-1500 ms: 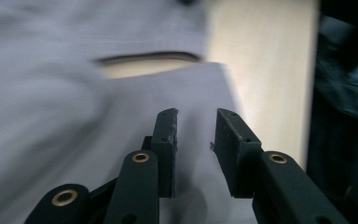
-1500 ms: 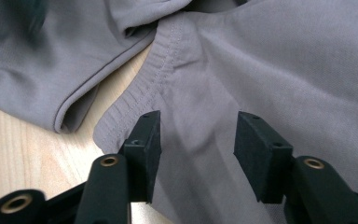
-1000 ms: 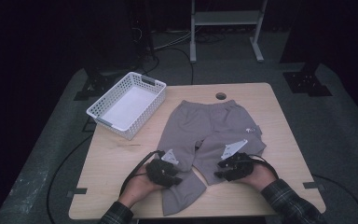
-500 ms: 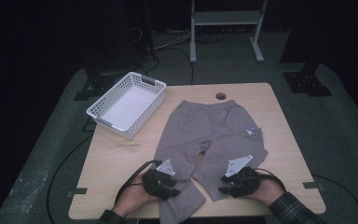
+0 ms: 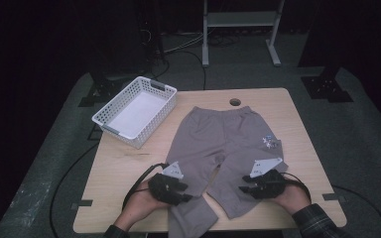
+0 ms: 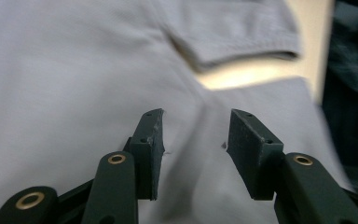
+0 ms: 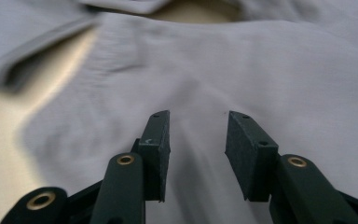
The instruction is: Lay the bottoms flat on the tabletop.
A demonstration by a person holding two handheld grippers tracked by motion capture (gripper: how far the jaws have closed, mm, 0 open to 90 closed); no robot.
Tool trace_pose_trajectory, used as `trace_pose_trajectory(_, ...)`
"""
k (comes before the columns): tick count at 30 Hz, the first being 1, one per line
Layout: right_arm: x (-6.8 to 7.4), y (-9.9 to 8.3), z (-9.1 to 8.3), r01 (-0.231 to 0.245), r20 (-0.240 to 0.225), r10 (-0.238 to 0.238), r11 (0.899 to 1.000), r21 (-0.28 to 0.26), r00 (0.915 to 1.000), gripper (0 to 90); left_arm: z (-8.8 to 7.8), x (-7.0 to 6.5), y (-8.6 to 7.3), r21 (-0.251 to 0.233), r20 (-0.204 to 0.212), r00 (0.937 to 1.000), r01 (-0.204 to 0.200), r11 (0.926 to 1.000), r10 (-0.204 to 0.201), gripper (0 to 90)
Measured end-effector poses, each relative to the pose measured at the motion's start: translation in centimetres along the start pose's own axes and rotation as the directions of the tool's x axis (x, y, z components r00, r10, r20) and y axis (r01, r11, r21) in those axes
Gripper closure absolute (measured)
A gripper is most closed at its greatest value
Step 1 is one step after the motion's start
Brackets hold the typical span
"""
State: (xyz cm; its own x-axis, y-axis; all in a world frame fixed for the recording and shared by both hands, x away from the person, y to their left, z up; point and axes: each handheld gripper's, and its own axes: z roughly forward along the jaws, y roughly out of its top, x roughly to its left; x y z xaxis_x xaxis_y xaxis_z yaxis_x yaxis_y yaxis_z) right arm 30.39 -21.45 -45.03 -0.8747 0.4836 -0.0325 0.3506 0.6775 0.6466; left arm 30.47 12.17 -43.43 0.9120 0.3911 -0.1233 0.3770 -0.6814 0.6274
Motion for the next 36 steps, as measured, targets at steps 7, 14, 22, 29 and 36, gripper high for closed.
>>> trace_pose_trajectory(7,-1.8,-0.2,1.6,-0.014,0.004,0.014,0.997,0.077,0.9999,59.2,0.4,3.3,0.9,-0.025,-0.097,0.9934,0.06,0.9979,-0.062,51.8)
trace_pose_trajectory(14,-0.2,-0.8,1.0,0.001,-0.051,0.003,0.997,0.075,0.9987,59.3,0.9,5.2,0.8,-0.023,-0.123,0.9867,0.104,0.9943,-0.106,50.1)
trace_pose_trajectory(22,2.7,-1.7,0.2,0.061,-0.109,-0.054,0.996,0.067,0.9926,61.4,1.7,6.0,0.5,0.004,-0.14,0.983,0.12,0.9928,-0.118,47.6)
trace_pose_trajectory(29,4.6,-2.3,-0.3,0.106,-0.173,-0.095,0.993,0.056,0.9803,62.7,2.1,5.8,0.6,0.036,-0.156,0.983,0.103,0.994,-0.096,45.6)
trace_pose_trajectory(36,6.0,-2.2,-0.5,0.145,-0.241,-0.126,0.987,0.062,0.9622,62.4,1.7,5.0,0.8,0.036,-0.166,0.983,0.085,0.9957,-0.078,44.5)
